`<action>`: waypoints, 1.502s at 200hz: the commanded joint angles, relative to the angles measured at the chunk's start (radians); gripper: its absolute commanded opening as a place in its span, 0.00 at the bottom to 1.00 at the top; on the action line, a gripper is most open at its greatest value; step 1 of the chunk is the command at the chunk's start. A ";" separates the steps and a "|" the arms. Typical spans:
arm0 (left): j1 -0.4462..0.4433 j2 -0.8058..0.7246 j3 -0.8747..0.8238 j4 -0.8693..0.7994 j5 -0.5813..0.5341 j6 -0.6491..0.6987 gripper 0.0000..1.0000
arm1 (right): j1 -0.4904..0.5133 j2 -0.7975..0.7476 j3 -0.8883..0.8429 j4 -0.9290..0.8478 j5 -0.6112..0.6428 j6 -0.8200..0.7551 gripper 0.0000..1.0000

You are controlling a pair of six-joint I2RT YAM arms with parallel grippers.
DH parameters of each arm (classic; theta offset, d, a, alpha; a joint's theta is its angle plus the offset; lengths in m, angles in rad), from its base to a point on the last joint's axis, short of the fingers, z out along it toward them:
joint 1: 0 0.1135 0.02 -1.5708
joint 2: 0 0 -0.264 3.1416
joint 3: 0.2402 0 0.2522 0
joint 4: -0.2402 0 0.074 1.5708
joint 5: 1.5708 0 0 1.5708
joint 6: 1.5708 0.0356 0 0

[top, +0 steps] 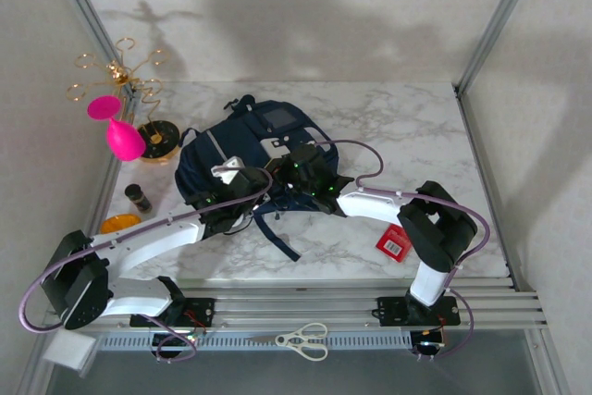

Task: Pack the student bag
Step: Unzip the student bag at the center of the table.

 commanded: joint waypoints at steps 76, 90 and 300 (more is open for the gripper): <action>0.027 -0.004 -0.047 -0.052 -0.293 -0.682 0.44 | 0.048 -0.036 0.001 0.119 -0.005 0.010 0.00; 0.028 0.003 -0.065 -0.056 -0.304 -0.713 0.40 | 0.049 -0.039 0.002 0.116 -0.006 0.010 0.00; 0.071 -0.093 -0.111 -0.016 -0.200 -0.405 0.01 | -0.032 -0.117 -0.026 0.082 0.008 -0.032 0.00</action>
